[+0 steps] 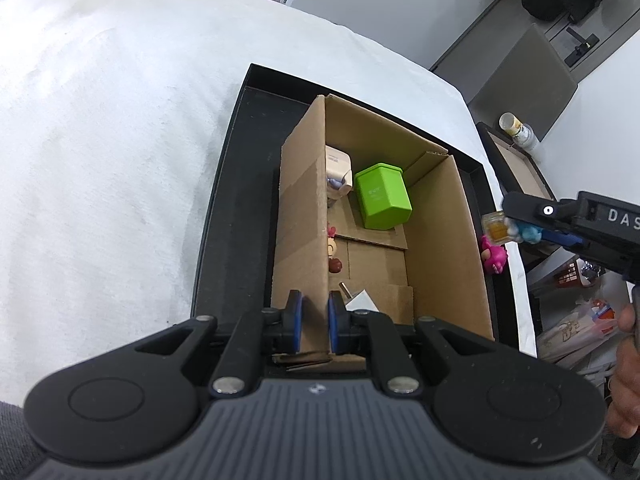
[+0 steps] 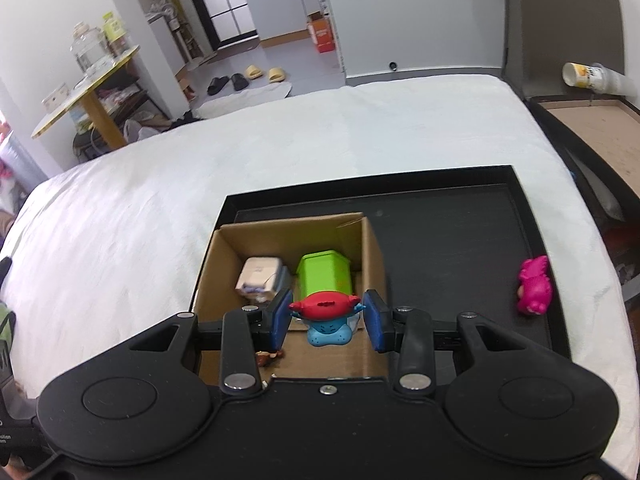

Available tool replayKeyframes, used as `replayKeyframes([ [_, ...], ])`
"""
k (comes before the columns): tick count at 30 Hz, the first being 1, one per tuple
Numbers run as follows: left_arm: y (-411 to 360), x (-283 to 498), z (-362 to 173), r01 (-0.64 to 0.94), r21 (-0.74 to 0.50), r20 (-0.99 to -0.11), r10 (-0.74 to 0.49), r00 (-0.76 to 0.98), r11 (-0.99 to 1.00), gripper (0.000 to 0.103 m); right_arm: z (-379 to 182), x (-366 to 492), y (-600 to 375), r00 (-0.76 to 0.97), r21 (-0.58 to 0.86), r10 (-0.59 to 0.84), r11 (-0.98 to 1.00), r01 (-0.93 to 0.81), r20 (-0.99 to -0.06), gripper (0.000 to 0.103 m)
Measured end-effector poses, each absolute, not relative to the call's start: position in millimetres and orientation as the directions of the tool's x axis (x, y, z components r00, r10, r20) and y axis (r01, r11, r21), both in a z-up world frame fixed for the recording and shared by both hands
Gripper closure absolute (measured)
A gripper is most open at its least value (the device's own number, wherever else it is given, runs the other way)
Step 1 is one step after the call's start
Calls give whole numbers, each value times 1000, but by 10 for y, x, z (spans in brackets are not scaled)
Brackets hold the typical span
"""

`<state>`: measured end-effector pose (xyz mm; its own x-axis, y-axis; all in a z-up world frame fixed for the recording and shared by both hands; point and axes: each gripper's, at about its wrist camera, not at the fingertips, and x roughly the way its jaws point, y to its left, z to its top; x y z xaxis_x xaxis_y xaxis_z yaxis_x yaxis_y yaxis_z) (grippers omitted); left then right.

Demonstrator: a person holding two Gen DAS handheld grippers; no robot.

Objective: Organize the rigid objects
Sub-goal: 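Carry the red-and-blue figure over the cardboard box and lower it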

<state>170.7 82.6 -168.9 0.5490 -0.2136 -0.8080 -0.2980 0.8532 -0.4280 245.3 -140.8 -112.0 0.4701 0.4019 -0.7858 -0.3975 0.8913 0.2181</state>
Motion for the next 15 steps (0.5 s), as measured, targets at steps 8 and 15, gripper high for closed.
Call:
replayKeyframes([
  [8, 869, 1676, -1683, -290, -457, -792, -236, 563, 841, 92, -1232, 2419, -1124, 430, 202, 397, 879, -432, -810, 65],
  [15, 874, 1669, -1673, -283, -463, -786, -241, 570, 840, 92, -1383, 2419, -944, 408, 169, 364, 882, -440, -837, 64],
])
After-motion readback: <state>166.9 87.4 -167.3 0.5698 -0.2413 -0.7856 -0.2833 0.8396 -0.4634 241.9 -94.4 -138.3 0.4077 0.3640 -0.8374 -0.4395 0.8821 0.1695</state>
